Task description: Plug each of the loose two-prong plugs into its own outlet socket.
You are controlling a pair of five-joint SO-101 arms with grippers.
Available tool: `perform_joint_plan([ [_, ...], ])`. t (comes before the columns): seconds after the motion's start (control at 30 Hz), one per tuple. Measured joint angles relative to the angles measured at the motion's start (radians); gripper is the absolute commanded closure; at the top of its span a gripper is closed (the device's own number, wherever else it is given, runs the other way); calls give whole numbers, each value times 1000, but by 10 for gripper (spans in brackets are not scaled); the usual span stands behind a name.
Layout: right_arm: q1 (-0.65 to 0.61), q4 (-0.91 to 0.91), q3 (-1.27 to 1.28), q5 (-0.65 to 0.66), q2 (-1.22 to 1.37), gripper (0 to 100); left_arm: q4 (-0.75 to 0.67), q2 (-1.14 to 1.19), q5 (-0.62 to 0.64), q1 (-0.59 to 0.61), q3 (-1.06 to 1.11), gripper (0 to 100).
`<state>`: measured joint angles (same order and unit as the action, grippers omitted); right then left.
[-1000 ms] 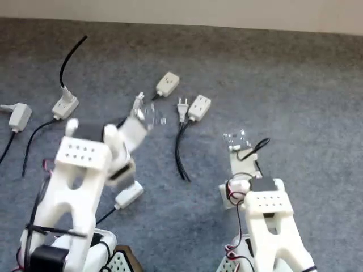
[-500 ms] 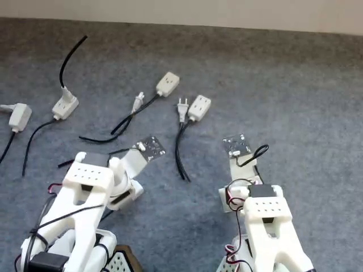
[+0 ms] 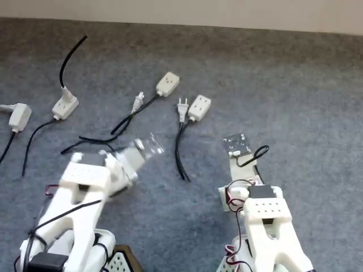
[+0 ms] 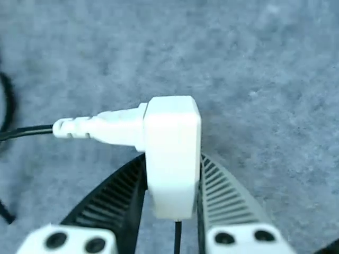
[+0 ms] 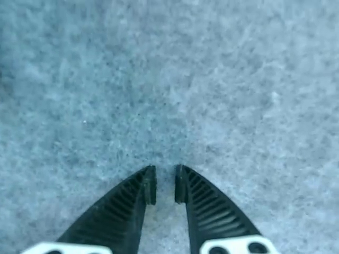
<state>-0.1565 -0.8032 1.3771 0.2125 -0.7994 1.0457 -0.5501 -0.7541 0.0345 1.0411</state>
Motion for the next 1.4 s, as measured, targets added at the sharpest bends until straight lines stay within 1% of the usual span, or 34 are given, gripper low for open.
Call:
perform_joint_plan([
  [0.13,-2,2,0,0,0,925,91,0,-60,146,-199,995],
  [0.27,-15,2,0,0,0,925,115,18,-120,316,-397,995],
  [0.37,-15,2,0,0,0,925,118,124,-137,428,-551,995],
  [0.5,-17,2,0,0,0,925,133,390,-117,523,-812,995],
  [0.6,-20,2,5,0,0,925,183,623,-95,545,-1054,995],
  [0.8,-20,2,5,0,0,925,327,1080,-40,562,-1608,995],
  [1.0,-20,2,5,0,0,925,514,1490,-34,580,-2120,984],
  [1.07,-20,2,5,0,0,925,574,1602,-35,578,-2271,922],
  [1.13,-20,2,5,0,0,925,634,1699,-35,578,-2415,829],
  [1.2,-20,2,5,0,0,925,677,1771,-35,578,-2544,761],
  [1.23,-20,2,5,0,0,925,687,1791,-31,578,-2593,743],
  [1.4,-20,2,5,0,0,925,700,1792,2,582,-2639,737],
])
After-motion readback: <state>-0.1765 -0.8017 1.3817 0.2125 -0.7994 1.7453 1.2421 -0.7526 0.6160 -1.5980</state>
